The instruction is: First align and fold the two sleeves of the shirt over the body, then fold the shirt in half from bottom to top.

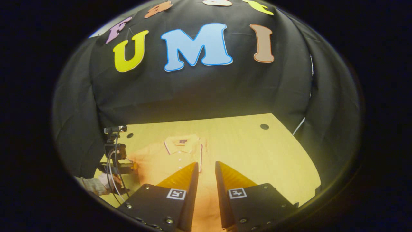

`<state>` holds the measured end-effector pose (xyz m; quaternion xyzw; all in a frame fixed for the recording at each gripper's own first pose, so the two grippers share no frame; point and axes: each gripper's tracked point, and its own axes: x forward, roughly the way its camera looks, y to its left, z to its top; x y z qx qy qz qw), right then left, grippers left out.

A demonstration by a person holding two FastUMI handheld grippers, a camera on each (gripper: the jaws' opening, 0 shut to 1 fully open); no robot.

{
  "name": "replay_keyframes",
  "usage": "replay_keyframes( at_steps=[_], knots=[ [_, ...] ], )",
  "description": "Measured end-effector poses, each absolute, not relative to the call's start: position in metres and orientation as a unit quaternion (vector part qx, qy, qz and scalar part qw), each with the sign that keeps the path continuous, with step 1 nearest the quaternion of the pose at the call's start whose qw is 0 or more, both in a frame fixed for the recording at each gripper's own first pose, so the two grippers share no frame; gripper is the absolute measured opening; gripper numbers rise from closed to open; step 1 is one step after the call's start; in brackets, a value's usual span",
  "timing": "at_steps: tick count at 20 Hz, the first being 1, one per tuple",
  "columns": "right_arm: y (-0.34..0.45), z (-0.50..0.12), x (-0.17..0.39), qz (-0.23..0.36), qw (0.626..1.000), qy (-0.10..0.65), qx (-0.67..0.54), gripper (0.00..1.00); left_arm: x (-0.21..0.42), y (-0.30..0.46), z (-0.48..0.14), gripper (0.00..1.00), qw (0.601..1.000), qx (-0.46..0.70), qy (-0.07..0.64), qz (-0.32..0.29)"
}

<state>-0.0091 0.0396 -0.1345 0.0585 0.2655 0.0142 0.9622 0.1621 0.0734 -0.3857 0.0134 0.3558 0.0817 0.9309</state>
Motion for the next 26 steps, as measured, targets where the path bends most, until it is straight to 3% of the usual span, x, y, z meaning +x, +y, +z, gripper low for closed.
replay_keyframes(
  at_steps=[12,17,26],
  knots=[
    [0.014,-0.144,-0.031,-0.014,0.96,0.266,0.088,0.34,0.181,-0.055,-0.311,0.06,0.95,0.158,0.263,-0.051],
    [-0.008,-0.15,-0.046,-0.038,0.959,0.261,0.103,0.34,0.173,-0.108,-0.332,0.06,0.939,0.188,0.27,-0.103],
    [-0.044,-0.16,-0.074,-0.079,0.953,0.267,0.119,0.34,0.162,-0.131,-0.39,0.07,0.915,0.196,0.333,-0.117]
  ],
)
